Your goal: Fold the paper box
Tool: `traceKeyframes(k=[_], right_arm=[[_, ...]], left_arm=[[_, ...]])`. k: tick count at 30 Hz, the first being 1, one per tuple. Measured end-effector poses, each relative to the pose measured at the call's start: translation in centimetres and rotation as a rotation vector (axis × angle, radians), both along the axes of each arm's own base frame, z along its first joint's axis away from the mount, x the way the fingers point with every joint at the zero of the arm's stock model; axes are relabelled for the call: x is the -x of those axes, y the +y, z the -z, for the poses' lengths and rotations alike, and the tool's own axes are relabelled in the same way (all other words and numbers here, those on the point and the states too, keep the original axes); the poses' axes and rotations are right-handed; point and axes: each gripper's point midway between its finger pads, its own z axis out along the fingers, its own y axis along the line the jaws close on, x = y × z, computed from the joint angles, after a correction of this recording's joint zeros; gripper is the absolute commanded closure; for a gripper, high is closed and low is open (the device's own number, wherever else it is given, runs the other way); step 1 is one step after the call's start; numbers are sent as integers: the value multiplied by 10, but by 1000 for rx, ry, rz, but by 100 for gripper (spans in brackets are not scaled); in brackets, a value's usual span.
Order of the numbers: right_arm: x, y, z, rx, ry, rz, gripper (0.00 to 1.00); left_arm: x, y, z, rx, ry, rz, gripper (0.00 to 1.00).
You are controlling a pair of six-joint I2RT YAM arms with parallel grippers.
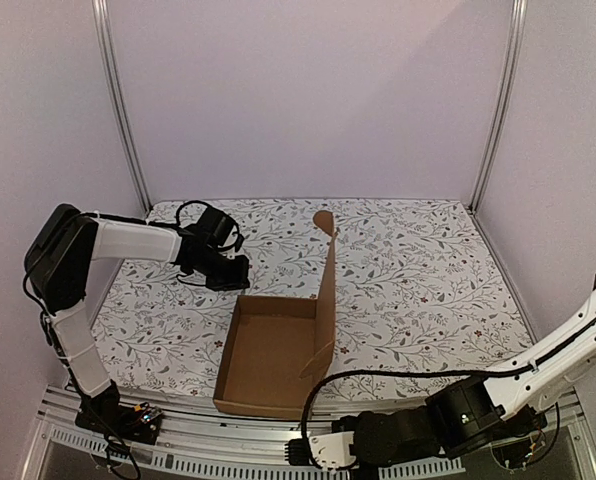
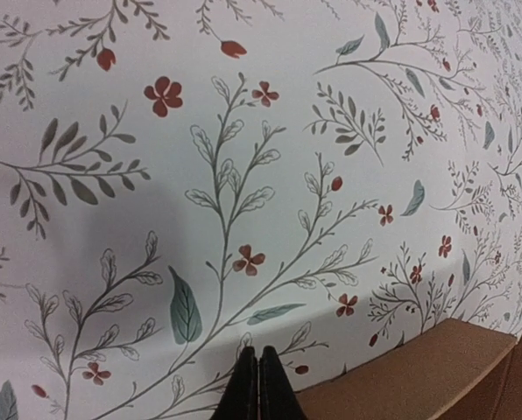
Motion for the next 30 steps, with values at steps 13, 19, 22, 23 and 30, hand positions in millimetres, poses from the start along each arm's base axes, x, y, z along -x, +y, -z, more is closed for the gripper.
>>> traceKeyframes(k=[13,19,22,23,30], right_arm=[[-22,12,77,222,-333,-132,100],[-45,20,78,220,-378,-98,100],[-58,25,78,207,-389,-66,100],[-61,26,78,204,-390,-57,100],[-89,33,77,177,-404,35,100]], left_arm=[[0,0,-2,-1,-8,13,96],[1,-1,-2,-1,-10,24,97],[1,-2,-3,4,-9,34,97],[1,-3,-3,7,-9,38,98],[0,-7,-3,18,-8,55,100]])
